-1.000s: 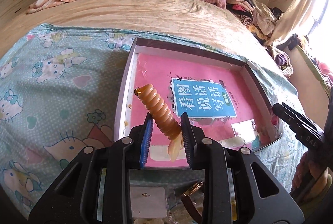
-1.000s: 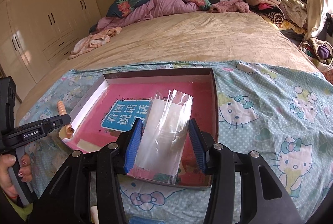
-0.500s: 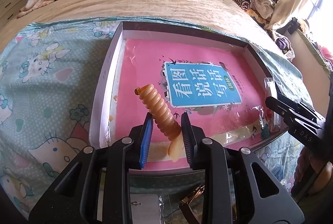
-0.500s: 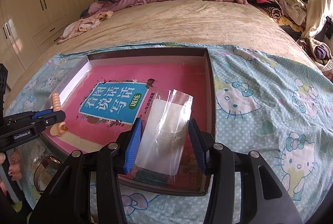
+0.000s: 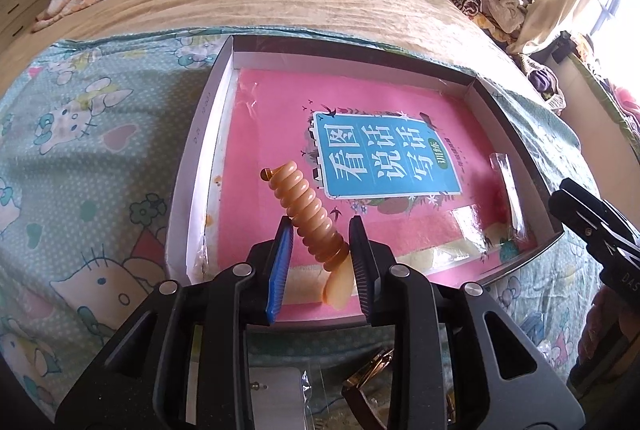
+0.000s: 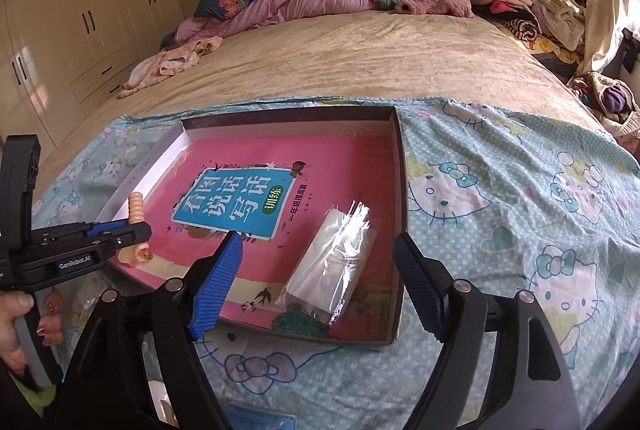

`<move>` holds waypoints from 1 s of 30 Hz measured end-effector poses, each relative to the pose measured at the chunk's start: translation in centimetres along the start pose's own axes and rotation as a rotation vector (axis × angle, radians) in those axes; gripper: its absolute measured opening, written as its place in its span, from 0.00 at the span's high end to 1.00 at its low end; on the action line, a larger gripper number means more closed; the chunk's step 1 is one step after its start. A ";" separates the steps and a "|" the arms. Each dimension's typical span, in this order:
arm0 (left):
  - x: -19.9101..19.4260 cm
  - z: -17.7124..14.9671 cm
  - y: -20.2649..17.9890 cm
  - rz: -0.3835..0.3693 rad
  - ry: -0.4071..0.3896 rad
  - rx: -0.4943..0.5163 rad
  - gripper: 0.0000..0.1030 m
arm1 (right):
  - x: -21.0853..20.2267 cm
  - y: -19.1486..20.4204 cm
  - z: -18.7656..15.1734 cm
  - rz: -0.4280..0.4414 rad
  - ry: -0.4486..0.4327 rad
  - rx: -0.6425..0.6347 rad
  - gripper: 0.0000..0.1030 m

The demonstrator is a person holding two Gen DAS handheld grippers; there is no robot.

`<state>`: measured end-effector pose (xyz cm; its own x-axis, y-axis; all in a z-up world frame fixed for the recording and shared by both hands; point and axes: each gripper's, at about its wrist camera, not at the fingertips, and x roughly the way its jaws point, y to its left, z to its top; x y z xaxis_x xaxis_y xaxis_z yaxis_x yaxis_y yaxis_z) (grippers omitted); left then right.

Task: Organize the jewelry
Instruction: 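Open the left tool releasing the hair tie while the right tool releases the bag in the tray, then move both tools back from the tray toward the remaining clips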

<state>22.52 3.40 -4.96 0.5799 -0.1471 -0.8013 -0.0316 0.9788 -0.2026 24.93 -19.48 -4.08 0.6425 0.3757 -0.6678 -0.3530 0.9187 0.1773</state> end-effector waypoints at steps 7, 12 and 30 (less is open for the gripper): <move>-1.5 -0.2 0.1 -0.009 -0.023 -0.011 0.54 | -2.9 0.0 -0.6 0.014 -0.027 0.009 0.21; -4.1 0.0 0.1 -0.010 -0.086 -0.020 0.32 | -5.0 0.2 -0.9 0.028 -0.056 0.006 0.18; -10.8 -1.5 2.3 0.040 -0.202 -0.063 0.10 | -9.9 4.3 -2.1 0.089 -0.092 -0.086 0.10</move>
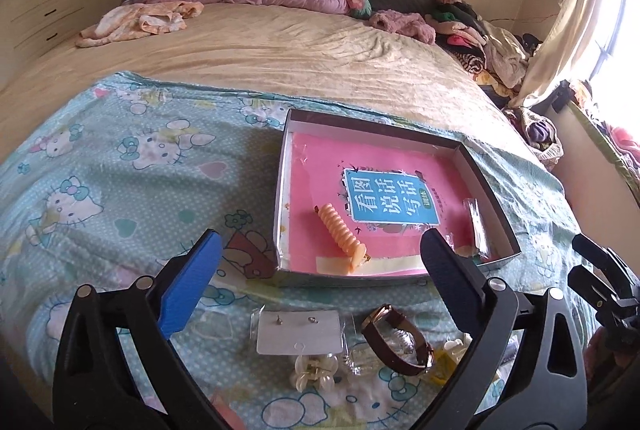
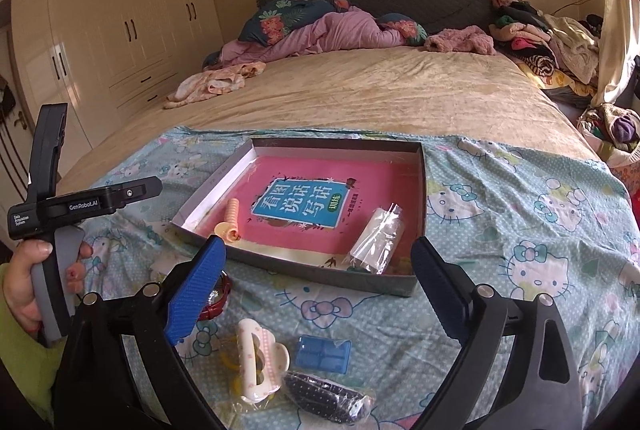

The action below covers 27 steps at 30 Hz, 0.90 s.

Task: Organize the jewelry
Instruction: 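Move both tools back from the tray toward the remaining clips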

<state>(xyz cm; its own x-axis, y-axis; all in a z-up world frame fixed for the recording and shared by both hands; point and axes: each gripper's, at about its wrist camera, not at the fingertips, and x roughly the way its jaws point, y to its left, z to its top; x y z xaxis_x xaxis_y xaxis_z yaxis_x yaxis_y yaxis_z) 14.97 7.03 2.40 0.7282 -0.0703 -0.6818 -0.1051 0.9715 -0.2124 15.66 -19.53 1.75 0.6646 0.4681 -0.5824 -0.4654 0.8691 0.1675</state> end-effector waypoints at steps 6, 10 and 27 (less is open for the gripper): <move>-1.0 -0.8 0.4 0.007 -0.004 -0.003 0.10 | -0.7 1.3 -0.6 0.014 0.012 -0.023 0.10; -1.6 -1.4 0.6 0.011 -0.003 0.007 0.10 | -1.1 2.2 -1.0 0.020 0.025 -0.041 0.10; -3.1 -4.4 1.8 0.041 0.026 0.009 0.10 | -1.4 5.3 -3.4 0.068 0.086 -0.088 0.10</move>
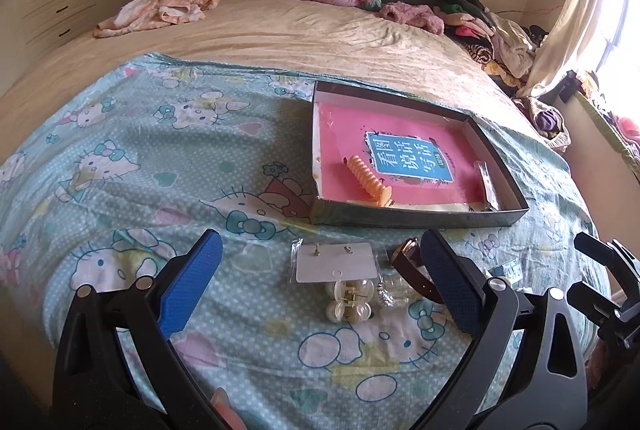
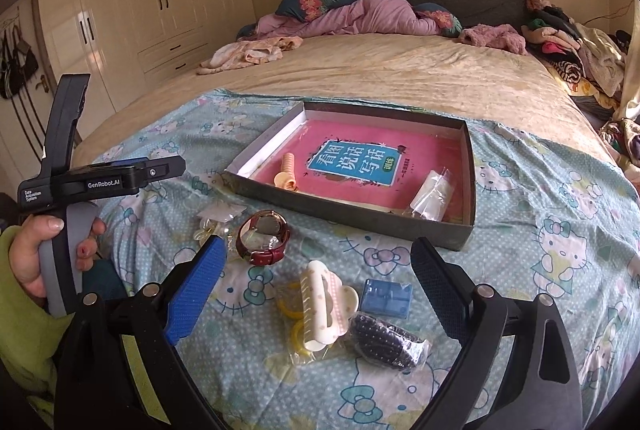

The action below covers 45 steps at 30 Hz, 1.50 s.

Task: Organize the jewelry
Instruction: 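Move both tools back from the tray toward the remaining clips, then grasp the clear claw clip with the left tool while the right tool grasps the white pink-dotted claw clip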

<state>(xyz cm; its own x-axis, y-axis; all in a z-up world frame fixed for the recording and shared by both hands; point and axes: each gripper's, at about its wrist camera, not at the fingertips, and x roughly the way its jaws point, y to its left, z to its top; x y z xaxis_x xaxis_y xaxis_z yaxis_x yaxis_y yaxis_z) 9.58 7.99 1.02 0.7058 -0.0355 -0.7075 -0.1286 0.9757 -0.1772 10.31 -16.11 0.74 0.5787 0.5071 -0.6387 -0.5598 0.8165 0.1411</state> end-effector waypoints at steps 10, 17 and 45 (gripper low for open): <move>0.3 -2.4 -0.4 -0.005 0.050 0.037 0.10 | 1.6 1.2 -2.0 0.020 0.086 -0.010 0.10; 0.8 -4.2 -1.0 0.003 0.088 0.064 0.10 | 3.0 0.7 -3.3 0.028 0.137 0.018 0.11; 4.1 -6.2 -0.7 -0.052 0.139 0.003 0.24 | 9.3 0.3 -3.8 -0.008 0.210 -0.083 0.49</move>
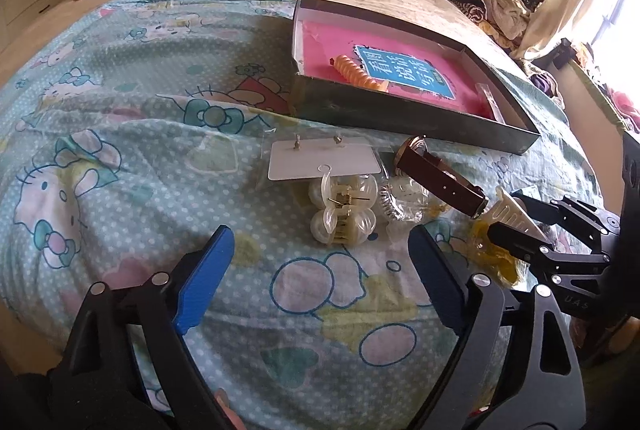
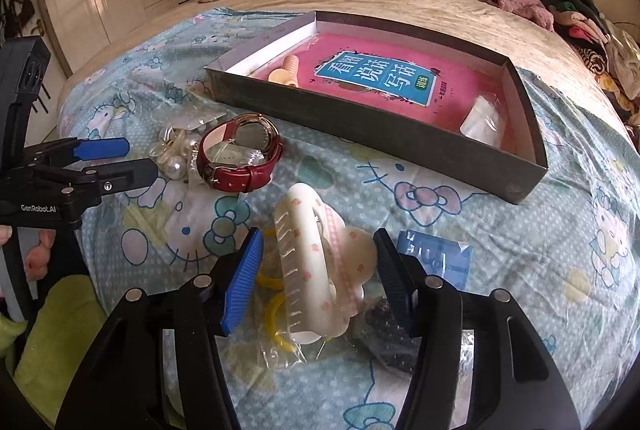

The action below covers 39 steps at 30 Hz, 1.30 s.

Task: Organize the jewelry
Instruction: 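Grasp the clear claw clip with the left tool while the right tool grasps the white pink-dotted claw clip, then carry the clear clip with the left tool while the right tool carries the white clip into the tray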

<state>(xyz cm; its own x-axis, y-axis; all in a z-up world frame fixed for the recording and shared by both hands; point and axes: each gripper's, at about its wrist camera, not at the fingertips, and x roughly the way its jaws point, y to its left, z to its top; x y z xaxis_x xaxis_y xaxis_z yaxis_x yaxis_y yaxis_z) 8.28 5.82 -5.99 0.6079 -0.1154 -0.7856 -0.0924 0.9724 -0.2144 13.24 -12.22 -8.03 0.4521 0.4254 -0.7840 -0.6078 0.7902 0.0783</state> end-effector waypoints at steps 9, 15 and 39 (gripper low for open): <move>1.4 0.6 0.0 -0.034 0.003 -0.026 0.39 | 0.1 -0.6 0.1 0.050 -0.031 0.036 0.52; 1.9 1.1 -0.3 -0.062 -0.001 -0.025 0.65 | -1.4 -1.1 0.1 0.064 -0.073 0.065 0.53; -5.1 0.9 -0.1 -0.053 -0.125 -0.006 0.75 | -6.1 -0.5 1.0 0.101 -0.183 0.066 0.54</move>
<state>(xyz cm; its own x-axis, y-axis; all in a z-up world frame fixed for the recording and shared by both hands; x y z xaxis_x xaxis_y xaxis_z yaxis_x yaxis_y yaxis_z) 5.90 6.47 -1.48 0.7055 -0.1399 -0.6948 -0.0623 0.9643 -0.2573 11.46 -14.71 -2.67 0.5060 0.5719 -0.6457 -0.6148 0.7641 0.1951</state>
